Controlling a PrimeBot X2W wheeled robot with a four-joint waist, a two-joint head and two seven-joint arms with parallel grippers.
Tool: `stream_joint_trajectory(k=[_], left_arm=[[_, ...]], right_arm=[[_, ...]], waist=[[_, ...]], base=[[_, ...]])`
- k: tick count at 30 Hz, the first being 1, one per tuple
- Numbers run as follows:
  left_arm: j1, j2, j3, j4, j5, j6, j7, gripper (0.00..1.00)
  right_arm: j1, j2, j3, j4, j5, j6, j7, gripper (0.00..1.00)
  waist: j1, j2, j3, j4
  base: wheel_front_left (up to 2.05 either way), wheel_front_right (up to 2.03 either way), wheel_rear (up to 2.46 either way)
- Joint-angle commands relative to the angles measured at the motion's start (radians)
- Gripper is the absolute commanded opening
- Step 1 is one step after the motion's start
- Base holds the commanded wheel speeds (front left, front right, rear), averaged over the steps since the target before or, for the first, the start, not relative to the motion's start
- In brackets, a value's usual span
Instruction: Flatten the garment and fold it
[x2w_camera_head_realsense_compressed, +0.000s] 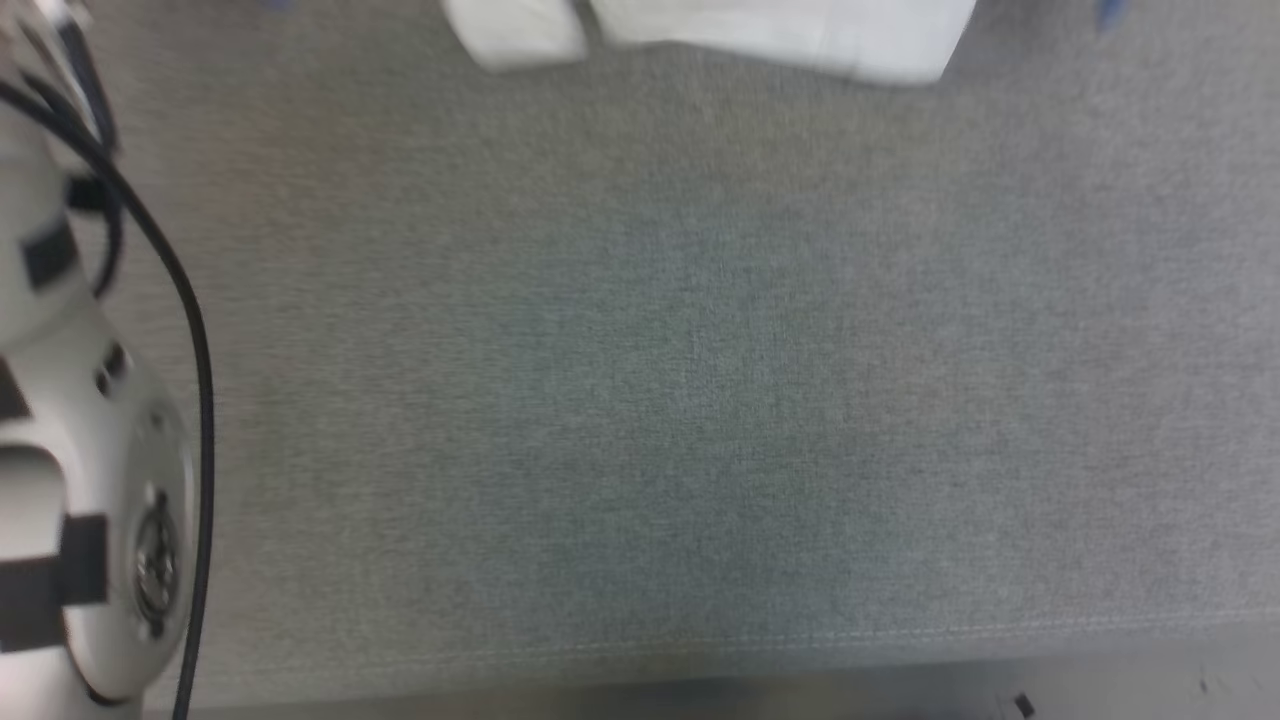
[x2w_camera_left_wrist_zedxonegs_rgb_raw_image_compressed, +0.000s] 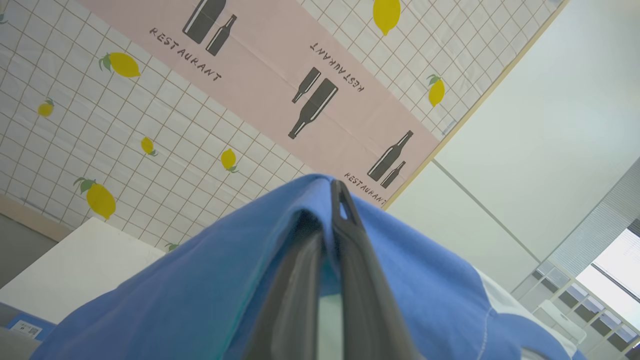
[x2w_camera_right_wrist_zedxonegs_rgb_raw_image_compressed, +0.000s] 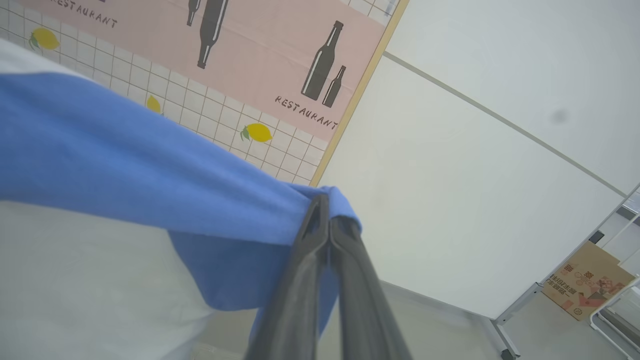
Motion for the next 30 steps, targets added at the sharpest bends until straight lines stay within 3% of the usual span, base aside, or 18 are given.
stream_joint_trajectory(k=[1, 8, 13, 22, 26, 30], left_arm=[[-0.043, 0.004, 0.018, 0.01, 0.01, -0.006, -0.037, 0.0], [-0.174, -0.002, 0.04, 0.056, 0.011, -0.079, -0.175, 0.0], [-0.125, 0.002, 0.028, 0.112, 0.001, -0.124, -0.178, 0.0], [0.259, 0.053, -0.035, 0.223, 0.027, -0.218, -0.142, 0.0], [0.479, 0.076, -0.083, 0.216, 0.043, -0.253, -0.104, 0.0], [0.708, 0.076, -0.124, 0.171, 0.049, -0.255, -0.068, 0.0]], right_arm=[[-0.044, 0.0, -0.021, 0.021, -0.028, -0.002, -0.038, 0.0], [-0.212, 0.044, -0.097, 0.13, -0.15, -0.002, -0.239, 0.0], [-0.2, 0.05, -0.094, 0.218, -0.16, -0.002, -0.306, 0.0], [0.133, 0.062, 0.013, 0.343, 0.01, -0.002, -0.339, 0.0], [0.326, 0.044, 0.063, 0.322, 0.12, -0.002, -0.297, 0.0], [0.548, 0.019, 0.071, 0.241, 0.22, -0.002, -0.22, 0.0]], waist=[[-0.0002, 0.0, 0.096, -0.039], [-0.0002, 0.0, 0.125, -0.031], [-0.0002, 0.0, 0.12, -0.009], [-0.0002, 0.0, 0.019, 0.013], [-0.0002, 0.0, -0.057, 0.023], [-0.0002, 0.0, -0.137, 0.033]], base=[[0.0, 0.0, 0.0], [0.0, 0.0, 0.0], [0.0, 0.0, 0.0], [0.0, 0.0, 0.0], [0.0, 0.0, 0.0], [0.0, 0.0, 0.0]])
